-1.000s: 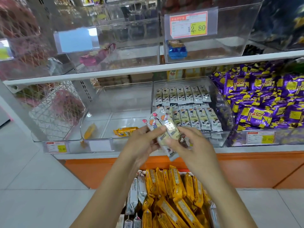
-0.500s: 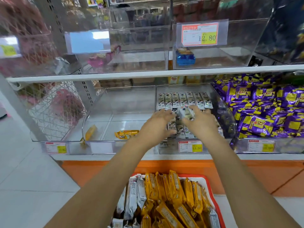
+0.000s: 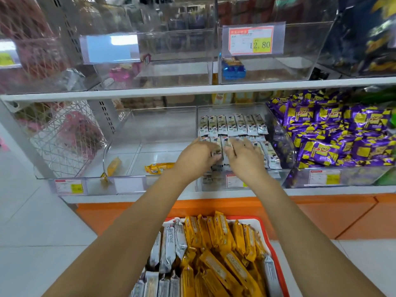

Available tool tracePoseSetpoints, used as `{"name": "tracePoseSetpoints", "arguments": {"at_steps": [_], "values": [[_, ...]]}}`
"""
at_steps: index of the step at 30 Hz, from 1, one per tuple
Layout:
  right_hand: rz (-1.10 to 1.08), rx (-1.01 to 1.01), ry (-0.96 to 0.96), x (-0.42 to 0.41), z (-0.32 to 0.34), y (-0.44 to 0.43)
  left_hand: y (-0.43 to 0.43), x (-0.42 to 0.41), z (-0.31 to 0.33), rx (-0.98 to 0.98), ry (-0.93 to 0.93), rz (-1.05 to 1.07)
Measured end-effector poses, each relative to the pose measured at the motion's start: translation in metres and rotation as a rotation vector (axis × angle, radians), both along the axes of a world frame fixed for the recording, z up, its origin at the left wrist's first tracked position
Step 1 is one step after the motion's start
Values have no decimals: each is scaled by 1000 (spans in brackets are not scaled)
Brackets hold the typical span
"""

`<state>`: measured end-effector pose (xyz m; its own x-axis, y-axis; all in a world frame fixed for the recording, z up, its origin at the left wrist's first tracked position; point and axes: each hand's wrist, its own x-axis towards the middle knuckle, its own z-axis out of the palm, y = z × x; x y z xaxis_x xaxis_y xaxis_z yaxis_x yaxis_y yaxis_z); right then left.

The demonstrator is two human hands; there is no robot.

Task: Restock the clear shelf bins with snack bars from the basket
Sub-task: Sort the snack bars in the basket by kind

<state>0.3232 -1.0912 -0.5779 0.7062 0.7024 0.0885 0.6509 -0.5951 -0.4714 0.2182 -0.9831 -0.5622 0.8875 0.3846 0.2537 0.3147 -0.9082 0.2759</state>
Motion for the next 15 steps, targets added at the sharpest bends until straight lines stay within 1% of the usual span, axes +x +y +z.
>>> {"name": "tracePoseSetpoints", "arguments": {"at_steps": [2,4,6,8,10,12,15], "values": [[15,86,-45,-6,12,-15,-17,-19,4,-53,-122,58],[61,125,-26,-17,23,-36,-38,-44,4,-101,-184,95],[111,70,13,-33,30,-62,-59,-72,-1,-178,-156,112],[149,-42,76,-50,30,-88,-76,-98,-11,-302,-112,132],[177,-185,151,-66,22,-113,-89,-119,-29,-418,1,179],[204,-324,216,-79,3,-136,-104,-135,-53,-481,176,231],[181,-468,287,-101,-36,-166,-132,-155,-82,-615,411,272]]}}
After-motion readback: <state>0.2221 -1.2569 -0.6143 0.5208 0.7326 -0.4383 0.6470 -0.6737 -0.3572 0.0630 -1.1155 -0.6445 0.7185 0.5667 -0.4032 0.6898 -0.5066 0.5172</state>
